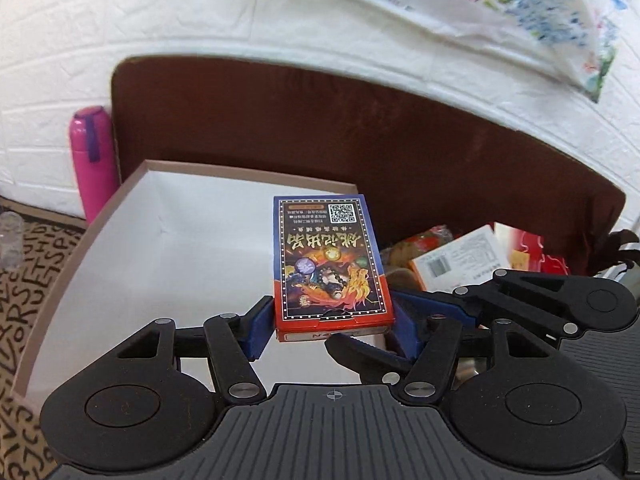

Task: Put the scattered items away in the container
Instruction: 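Carry the card box with the left gripper over the white box and lower, then open the left gripper to drop the card box inside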

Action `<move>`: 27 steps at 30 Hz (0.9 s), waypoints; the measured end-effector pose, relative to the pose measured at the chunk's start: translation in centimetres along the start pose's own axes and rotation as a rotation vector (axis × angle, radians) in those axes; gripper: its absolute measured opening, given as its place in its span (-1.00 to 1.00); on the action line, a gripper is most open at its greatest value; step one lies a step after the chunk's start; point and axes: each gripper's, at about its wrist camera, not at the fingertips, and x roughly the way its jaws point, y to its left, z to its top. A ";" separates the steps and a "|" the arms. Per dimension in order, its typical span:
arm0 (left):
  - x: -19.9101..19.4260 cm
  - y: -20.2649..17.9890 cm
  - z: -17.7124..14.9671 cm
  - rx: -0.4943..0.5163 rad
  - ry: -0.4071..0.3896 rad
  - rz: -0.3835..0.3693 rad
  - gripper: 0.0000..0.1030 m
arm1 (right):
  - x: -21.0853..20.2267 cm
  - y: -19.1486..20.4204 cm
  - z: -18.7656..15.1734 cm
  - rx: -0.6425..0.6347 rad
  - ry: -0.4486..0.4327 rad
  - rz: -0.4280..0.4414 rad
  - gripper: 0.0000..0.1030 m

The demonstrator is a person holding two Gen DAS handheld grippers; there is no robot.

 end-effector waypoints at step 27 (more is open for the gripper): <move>13.6 6.3 2.9 -0.288 0.246 -0.043 1.00 | 10.1 -2.9 1.5 -0.165 0.114 -0.144 0.69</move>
